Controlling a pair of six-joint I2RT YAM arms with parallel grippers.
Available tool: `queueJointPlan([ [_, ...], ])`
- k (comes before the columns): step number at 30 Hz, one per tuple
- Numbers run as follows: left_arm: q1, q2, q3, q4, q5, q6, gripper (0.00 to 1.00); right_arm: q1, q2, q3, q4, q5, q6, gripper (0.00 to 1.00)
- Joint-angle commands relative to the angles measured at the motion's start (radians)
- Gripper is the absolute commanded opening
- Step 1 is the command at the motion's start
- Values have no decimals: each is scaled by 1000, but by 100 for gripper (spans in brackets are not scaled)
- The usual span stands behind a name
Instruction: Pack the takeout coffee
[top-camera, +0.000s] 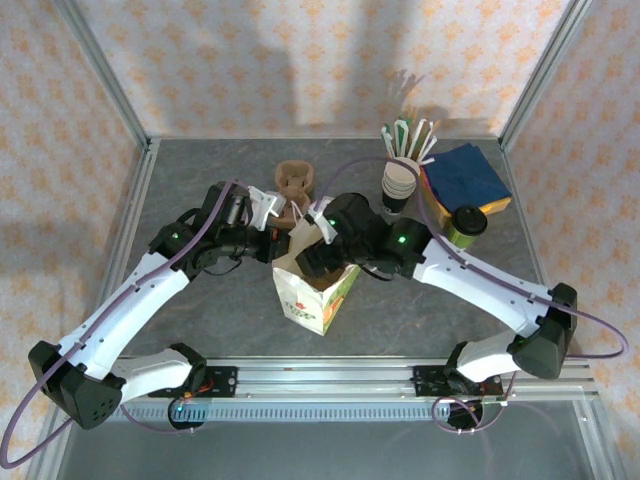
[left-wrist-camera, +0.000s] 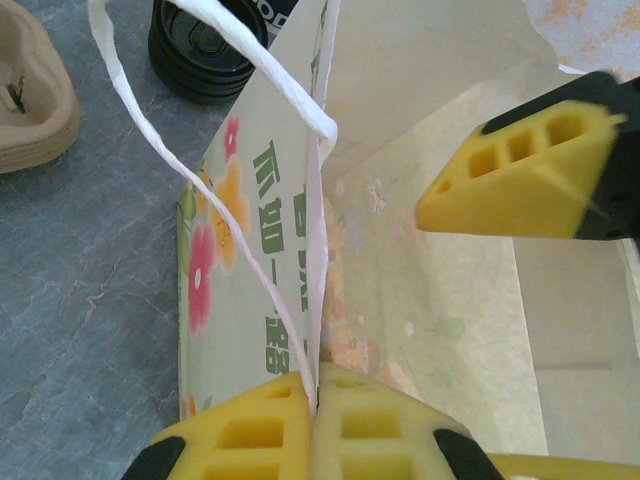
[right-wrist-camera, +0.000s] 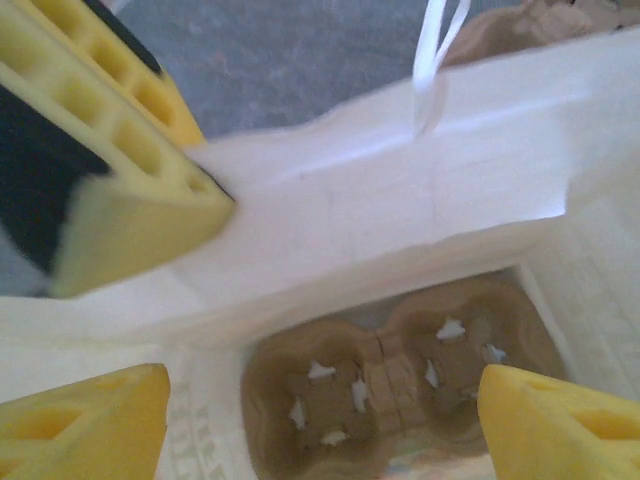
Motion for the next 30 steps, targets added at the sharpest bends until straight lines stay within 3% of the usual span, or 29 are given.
queueJointPlan([
  [1,-13,-9,38,25,-29,-23,0,4,-57,58,55,14,96,80],
  [4,-14,-15,38,30,-42,-38,3,5,-84,98,36,70,162,80],
  [9,-14,-25,45,31,-80,-49,36,3,-156,128,-24,247,321,86],
  [15,-14,-39,88,30,-122,-50,58,-13,-227,130,-147,403,585,86],
  [18,-14,-51,133,9,-184,-38,64,-23,-241,121,-209,412,697,85],
  [24,-13,-87,201,-3,-414,-14,67,-86,-241,57,-294,373,819,79],
  [30,-14,-122,177,46,-419,-8,68,-120,-196,18,-291,281,847,71],
])
